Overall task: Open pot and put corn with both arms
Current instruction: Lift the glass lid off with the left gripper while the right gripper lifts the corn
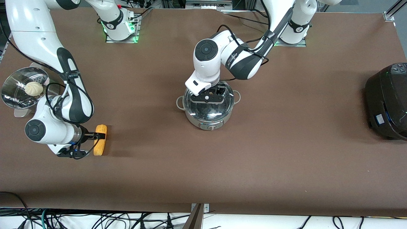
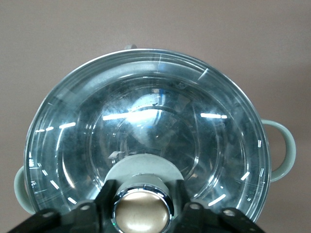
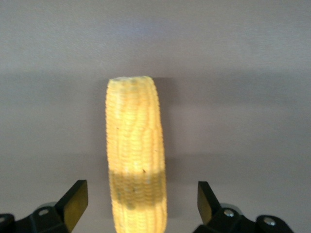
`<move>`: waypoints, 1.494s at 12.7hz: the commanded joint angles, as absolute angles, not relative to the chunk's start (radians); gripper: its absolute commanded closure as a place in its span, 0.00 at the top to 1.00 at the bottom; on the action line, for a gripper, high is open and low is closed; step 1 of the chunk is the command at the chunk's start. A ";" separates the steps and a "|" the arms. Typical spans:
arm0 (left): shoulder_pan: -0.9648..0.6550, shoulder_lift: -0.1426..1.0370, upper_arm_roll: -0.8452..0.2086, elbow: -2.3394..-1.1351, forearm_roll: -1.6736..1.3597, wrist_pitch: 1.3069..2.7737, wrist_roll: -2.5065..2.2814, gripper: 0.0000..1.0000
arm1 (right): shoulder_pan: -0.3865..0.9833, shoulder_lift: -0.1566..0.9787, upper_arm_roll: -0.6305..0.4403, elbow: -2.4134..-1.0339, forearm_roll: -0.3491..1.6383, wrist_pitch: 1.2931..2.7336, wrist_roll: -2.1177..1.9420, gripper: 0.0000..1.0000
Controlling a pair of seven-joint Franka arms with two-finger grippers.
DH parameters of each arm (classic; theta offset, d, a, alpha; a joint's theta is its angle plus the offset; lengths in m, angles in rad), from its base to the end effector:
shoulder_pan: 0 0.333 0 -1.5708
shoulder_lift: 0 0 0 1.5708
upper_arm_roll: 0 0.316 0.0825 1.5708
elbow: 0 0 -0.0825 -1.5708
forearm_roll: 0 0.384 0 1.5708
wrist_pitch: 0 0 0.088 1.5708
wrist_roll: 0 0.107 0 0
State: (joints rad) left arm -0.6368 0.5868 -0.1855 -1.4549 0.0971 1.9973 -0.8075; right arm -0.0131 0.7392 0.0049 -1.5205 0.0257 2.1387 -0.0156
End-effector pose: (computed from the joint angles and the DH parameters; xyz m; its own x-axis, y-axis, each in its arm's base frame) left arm 0.5014 -0.4978 0.3442 0.9990 -0.0276 -0.0345 -0.0281 -0.9995 -0.0139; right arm 0.6972 -0.0051 0.2137 0.9927 -0.0072 -0.1205 -0.0103 -0.9996 -0.0250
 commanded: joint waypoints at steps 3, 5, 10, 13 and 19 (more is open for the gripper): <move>-0.632 0.556 -0.176 -1.424 0.114 1.952 -0.816 0.00 | -0.015 0.768 0.017 -1.536 0.057 2.213 -0.009 1.00; -0.592 0.499 -0.170 -1.392 0.114 1.826 -0.802 0.00 | -0.017 0.776 0.017 -1.537 0.058 2.218 -0.009 0.45; -0.330 0.451 -0.172 -1.299 0.117 1.510 -0.371 0.00 | -0.017 0.762 0.032 -1.536 0.058 2.178 -0.020 0.00; -0.143 0.466 -0.173 -1.392 0.123 1.557 -0.134 0.10 | -0.015 0.698 0.049 -1.526 0.060 2.093 -0.017 0.00; 0.008 0.437 -0.176 -1.897 0.129 2.156 0.048 0.37 | 0.014 0.506 0.430 -1.461 0.034 1.924 0.473 0.00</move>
